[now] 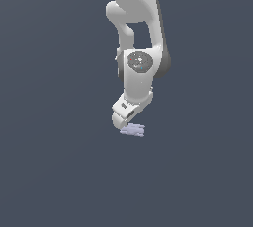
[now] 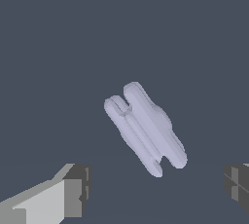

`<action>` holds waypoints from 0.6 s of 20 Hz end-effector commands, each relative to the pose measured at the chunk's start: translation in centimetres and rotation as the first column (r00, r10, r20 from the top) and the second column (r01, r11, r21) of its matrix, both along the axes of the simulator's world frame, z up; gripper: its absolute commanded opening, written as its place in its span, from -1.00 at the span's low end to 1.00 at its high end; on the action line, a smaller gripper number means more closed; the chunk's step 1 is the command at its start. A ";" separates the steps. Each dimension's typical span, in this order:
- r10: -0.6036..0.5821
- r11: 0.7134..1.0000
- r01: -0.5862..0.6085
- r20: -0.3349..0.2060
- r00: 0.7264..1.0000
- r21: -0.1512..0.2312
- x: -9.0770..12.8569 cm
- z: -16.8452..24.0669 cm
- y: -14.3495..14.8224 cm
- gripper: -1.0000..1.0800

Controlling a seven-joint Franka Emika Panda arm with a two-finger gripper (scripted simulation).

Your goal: Pick up the object and move it to a goal position.

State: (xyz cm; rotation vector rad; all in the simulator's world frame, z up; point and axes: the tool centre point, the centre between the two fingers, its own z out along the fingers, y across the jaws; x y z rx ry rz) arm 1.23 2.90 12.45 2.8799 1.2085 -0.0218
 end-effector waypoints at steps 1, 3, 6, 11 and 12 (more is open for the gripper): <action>0.070 0.998 -0.070 -0.001 0.998 0.002 0.1 -0.5 0.0 0.92; 0.124 0.992 -0.124 -0.002 0.992 0.003 0.2 -0.9 0.0 0.92; 0.204 0.979 -0.204 -0.002 0.979 0.006 0.4 -1.5 0.0 0.92; 0.334 0.943 -0.334 -0.002 0.943 0.011 0.6 -2.4 -0.1 0.92; 0.359 0.933 -0.359 -0.001 0.933 0.012 0.6 -2.6 -0.1 0.92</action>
